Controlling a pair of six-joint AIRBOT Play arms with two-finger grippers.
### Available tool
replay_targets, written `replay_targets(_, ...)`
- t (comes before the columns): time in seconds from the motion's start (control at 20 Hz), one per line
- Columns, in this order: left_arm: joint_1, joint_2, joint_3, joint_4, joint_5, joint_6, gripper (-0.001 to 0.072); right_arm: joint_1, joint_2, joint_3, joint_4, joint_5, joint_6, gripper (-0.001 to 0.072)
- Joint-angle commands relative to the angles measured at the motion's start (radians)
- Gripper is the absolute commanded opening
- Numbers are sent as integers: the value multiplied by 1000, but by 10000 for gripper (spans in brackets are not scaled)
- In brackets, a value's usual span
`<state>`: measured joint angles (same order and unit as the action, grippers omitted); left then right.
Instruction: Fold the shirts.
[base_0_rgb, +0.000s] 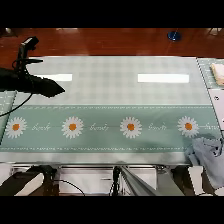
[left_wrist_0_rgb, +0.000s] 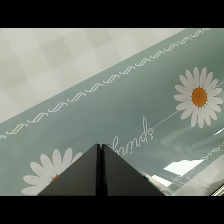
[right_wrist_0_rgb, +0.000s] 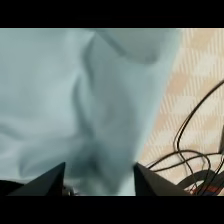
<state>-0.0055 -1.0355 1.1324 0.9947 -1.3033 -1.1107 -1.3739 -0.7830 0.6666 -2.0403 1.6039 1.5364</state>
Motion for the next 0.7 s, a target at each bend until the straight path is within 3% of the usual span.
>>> replay_targets(0.0,1,0,1,29,1,0,22,-9,0,-66,-145,-167,-4,508)
replay_targets(0.1,1,0,0,48,3,0,23,-9,0,-66,-313,-298,94,508)
replay_targets(0.2,1,0,0,79,26,0,23,-9,0,-65,-311,-478,247,508)
replay_targets(0.3,1,0,0,112,82,0,30,14,0,-32,-34,-747,288,506)
replay_targets(0.35,1,0,0,123,120,0,75,42,0,-7,175,-919,288,450)
replay_targets(0.4,1,0,0,140,164,0,208,90,-3,12,476,-1143,275,397)
replay_targets(0.45,1,0,0,157,212,0,382,168,-25,28,778,-1341,192,397)
replay_targets(0.5,1,0,0,171,282,0,479,291,-70,78,1051,-1432,43,398)
replay_targets(0.55,1,-1,0,177,371,0,479,434,-132,162,1199,-1385,-153,398)
replay_targets(0.6,1,-5,0,177,465,0,479,580,-201,254,1242,-1266,-327,398)
replay_targets(0.65,0,-12,1,175,558,-1,478,741,-282,356,1233,-1102,-422,397)
